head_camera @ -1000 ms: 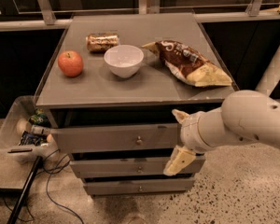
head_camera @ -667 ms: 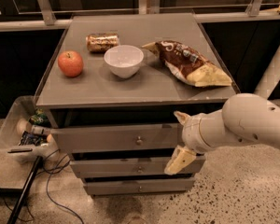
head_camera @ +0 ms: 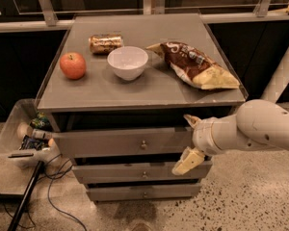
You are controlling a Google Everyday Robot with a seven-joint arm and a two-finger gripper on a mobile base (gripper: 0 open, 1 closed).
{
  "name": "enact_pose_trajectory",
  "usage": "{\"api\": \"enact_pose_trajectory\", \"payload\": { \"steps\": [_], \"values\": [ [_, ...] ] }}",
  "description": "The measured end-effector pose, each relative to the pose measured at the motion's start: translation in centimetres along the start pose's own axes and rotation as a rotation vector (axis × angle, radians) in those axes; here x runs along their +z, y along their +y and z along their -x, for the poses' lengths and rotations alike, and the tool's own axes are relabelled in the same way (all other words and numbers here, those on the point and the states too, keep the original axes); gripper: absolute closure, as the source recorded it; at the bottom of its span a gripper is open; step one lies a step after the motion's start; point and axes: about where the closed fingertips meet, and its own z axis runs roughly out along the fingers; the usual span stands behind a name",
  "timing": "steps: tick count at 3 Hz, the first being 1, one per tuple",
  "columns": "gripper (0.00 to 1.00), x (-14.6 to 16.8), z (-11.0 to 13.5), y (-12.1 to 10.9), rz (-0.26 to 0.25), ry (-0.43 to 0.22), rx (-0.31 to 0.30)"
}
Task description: Open top drawer
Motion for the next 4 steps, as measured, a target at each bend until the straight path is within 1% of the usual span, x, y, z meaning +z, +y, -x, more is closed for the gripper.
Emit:
{"api": "enact_pose_trajectory", "payload": {
  "steps": [1, 2, 3, 4],
  "values": [
    [0.00, 0.9, -0.7, -0.6, 0.022, -0.049, 0.022],
    [0.00, 1.9, -1.2, -0.9, 0.082, -0.085, 0.014],
    [0.00, 2.6, -1.8, -0.6, 0.164, -0.109, 0.009],
    [0.00, 2.8, -2.1, -0.3, 0.216, -0.116, -0.008]
  ]
}}
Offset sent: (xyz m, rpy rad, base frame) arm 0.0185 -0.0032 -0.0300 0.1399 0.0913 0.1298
